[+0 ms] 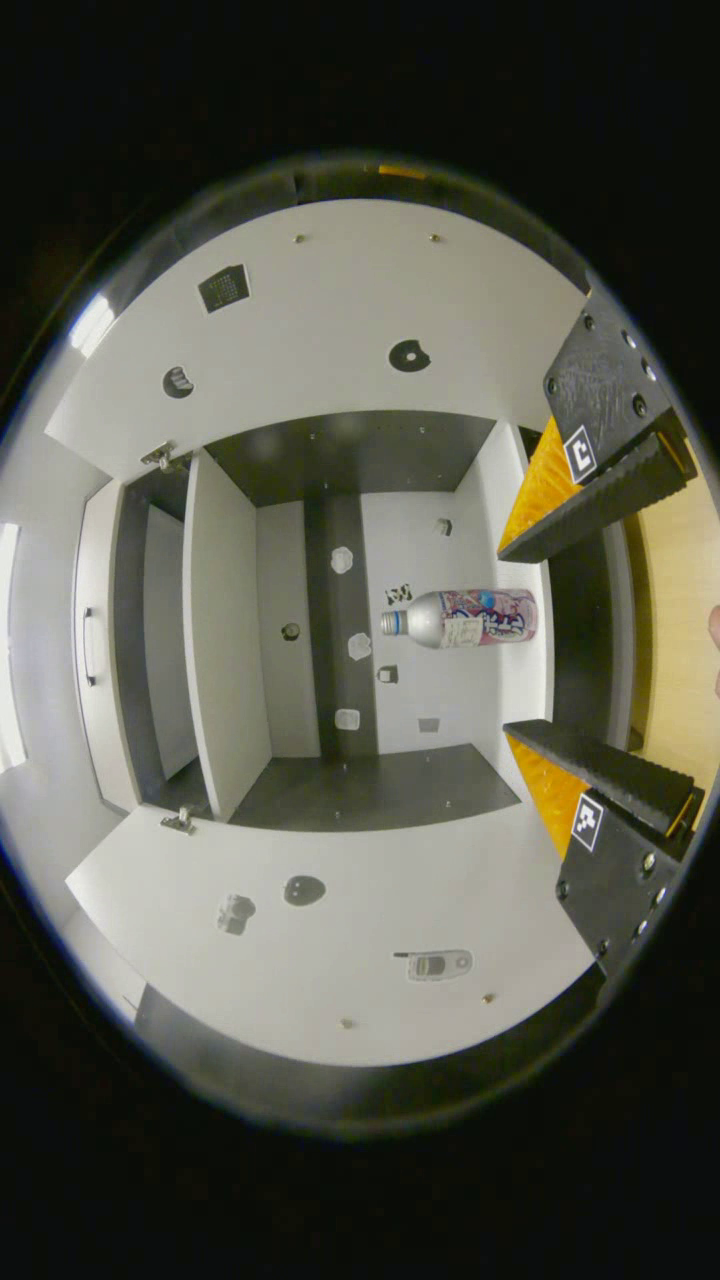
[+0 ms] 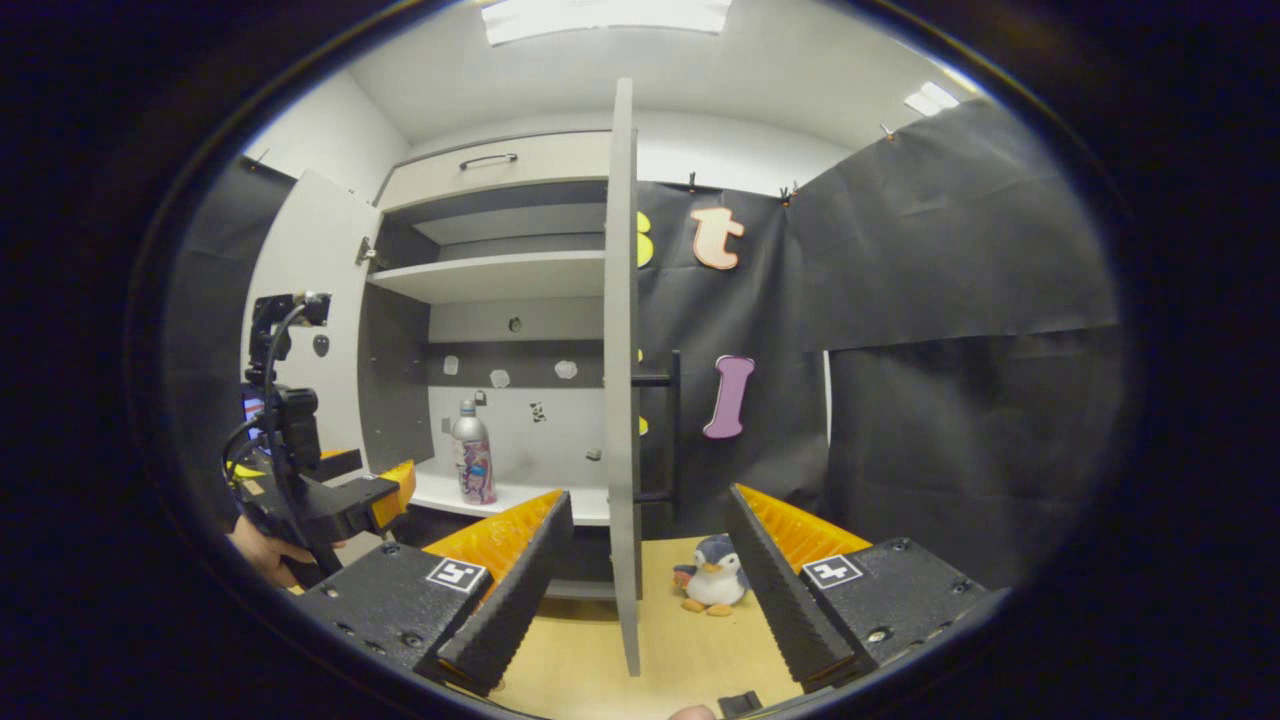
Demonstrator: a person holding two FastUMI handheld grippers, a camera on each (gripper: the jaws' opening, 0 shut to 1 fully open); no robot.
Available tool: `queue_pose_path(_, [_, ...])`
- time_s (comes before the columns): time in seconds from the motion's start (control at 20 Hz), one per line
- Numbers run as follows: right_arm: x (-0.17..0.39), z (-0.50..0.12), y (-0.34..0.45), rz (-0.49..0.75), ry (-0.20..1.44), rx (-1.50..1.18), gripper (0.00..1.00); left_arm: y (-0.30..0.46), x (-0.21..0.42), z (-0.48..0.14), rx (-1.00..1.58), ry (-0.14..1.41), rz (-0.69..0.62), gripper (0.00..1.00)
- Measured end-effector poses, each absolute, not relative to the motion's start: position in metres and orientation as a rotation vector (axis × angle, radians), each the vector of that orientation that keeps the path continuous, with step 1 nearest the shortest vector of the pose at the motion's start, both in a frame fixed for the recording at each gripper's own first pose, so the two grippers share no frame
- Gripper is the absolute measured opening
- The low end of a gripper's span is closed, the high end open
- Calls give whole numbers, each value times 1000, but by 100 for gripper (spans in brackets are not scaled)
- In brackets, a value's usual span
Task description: Grasp the bottle in the cabinet with the left hand and place it on the coaster, then close the right door with the right hand and the left door with the left hand.
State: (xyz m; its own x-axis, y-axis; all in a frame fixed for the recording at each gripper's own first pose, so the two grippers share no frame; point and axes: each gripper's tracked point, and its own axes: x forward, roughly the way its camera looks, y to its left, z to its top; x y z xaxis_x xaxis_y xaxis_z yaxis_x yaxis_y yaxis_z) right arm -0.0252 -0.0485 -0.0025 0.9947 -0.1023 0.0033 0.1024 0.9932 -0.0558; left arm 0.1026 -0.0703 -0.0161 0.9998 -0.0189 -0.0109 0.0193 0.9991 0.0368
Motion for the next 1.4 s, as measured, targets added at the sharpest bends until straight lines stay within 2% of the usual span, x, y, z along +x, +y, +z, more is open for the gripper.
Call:
queue_pose_path(0.2, [-28,-3,-60,-142,-8,-53,100,-75,138,-20,20,20,-29,96])
queue_pose_path(0.35, [-28,-1,-66,-174,-17,-54,98,-75,168,-24,24,35,-30,96])
queue_pose_path(1.0, [-37,-3,-90,-314,-20,-62,100,-66,268,-56,-20,132,-64,96])
queue_pose_path(1.05, [-38,-4,-89,-317,-18,-63,97,-67,274,-59,-24,140,-72,99])
queue_pose_path(1.15, [-36,-4,-88,-326,-17,-65,100,-71,286,-64,-19,149,-91,98])
queue_pose_path(1.2, [-36,-4,-88,-333,-18,-67,100,-74,291,-67,-11,156,-98,94])
queue_pose_path(1.25, [-36,-3,-87,-337,-21,-69,97,-75,295,-68,-6,161,-102,97])
queue_pose_path(1.35, [-35,-3,-86,-346,-23,-76,97,-77,303,-68,-4,157,-103,93])
queue_pose_path(1.4, [-35,-4,-85,-349,-22,-78,100,-79,307,-67,-6,153,-106,97])
